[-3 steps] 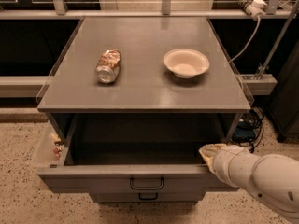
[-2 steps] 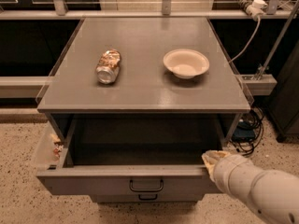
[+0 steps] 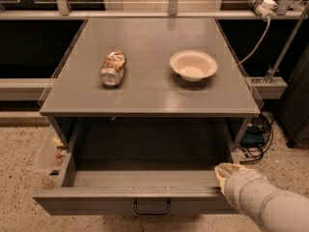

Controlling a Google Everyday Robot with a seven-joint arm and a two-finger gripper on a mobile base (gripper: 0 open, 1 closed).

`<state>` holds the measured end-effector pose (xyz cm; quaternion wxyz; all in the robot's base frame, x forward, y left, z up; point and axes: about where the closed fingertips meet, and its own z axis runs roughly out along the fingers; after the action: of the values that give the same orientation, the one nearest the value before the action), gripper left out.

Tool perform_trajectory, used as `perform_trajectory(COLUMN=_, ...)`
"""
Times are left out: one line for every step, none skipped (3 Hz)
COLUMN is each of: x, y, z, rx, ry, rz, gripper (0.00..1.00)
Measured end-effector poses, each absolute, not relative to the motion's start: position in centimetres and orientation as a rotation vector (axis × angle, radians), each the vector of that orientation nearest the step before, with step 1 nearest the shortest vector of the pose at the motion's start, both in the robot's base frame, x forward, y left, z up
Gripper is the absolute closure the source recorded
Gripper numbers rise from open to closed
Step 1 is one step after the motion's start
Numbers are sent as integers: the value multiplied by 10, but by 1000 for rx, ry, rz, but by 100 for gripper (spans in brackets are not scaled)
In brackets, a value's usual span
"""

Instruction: Open top drawer

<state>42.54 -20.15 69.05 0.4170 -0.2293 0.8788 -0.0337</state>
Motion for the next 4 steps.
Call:
perform_trajectory(x=423, y=-217, z=689, rx=-519, ry=2200, rz=-160, gripper=13)
perform_trajectory(x=423, y=-217, z=690, rx=-519, ry=2199, rz=-159, gripper=0)
perform_trajectory(x=425, y=-214, z=694, rx=-546, ry=2186, rz=-162, gripper=0)
perform_trajectory(x=432, y=-212, z=732, rx=-681, ry=2093, rz=-222, gripper=0)
